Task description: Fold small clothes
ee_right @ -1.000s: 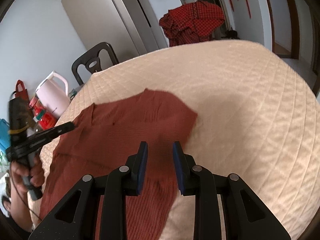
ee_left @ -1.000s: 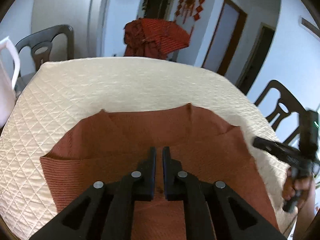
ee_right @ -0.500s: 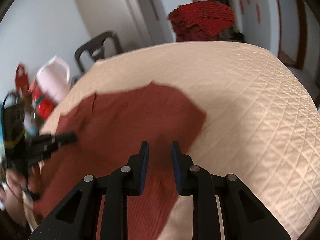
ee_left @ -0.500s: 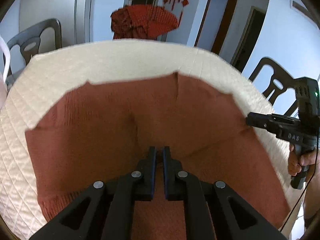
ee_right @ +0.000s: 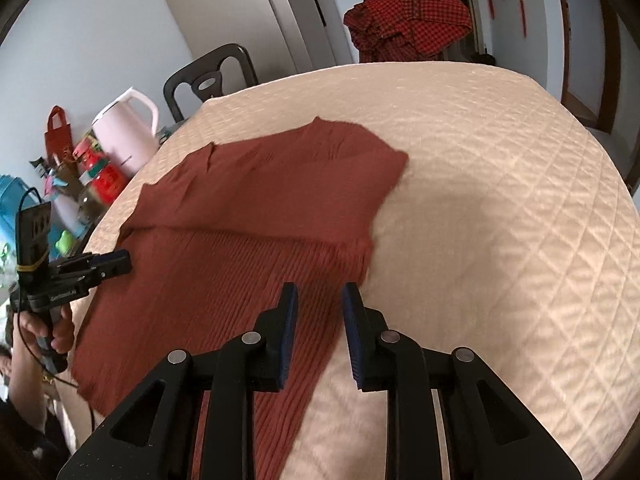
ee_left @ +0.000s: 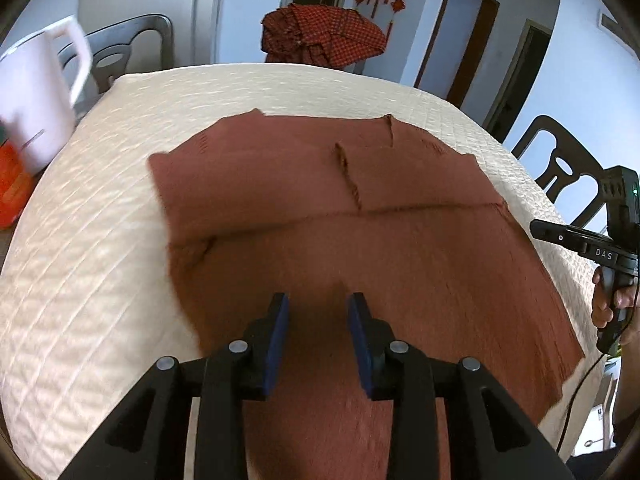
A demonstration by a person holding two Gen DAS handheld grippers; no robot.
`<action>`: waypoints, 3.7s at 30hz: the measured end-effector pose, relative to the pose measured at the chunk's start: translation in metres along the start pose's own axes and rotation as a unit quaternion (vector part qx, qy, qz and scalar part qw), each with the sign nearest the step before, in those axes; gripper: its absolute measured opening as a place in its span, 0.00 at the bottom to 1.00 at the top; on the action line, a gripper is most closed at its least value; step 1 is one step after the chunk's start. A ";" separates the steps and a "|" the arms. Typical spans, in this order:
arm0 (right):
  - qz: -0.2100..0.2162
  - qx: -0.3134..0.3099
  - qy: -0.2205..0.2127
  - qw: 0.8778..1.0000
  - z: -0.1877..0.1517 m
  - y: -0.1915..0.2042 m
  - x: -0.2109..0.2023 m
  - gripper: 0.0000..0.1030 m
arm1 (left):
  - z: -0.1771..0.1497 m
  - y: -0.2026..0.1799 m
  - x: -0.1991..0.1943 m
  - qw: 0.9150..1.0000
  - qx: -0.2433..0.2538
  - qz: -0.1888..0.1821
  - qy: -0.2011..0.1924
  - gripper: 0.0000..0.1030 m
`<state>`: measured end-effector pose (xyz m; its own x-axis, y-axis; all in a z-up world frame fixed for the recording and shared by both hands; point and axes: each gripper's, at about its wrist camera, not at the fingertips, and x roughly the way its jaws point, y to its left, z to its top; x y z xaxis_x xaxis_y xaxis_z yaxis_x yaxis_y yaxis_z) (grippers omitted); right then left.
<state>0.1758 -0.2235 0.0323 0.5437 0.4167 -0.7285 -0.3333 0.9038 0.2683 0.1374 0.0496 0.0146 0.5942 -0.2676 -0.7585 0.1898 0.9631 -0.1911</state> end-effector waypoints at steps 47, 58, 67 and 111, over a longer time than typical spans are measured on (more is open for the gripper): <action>0.122 0.113 -0.006 0.986 -0.101 -0.011 -0.062 0.07 | -0.115 0.025 -0.084 0.981 -0.166 -0.040 -0.087 0.07; 0.118 0.096 0.030 0.988 -0.103 -0.009 -0.054 0.08 | -0.117 0.025 -0.074 0.983 -0.170 -0.041 -0.059 0.14; 0.091 0.093 -0.027 0.991 -0.070 -0.021 -0.058 0.25 | -0.075 0.041 -0.067 0.983 -0.157 -0.019 -0.094 0.56; 0.160 0.097 0.044 0.981 -0.101 0.001 -0.045 0.31 | -0.116 0.013 -0.075 0.983 -0.170 -0.066 -0.031 0.31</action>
<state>0.0735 -0.2507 0.0020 0.3640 0.6797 -0.6368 -0.3191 0.7333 0.6003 0.0047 0.0858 -0.0039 0.6301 -0.3817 -0.6762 0.0024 0.8718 -0.4898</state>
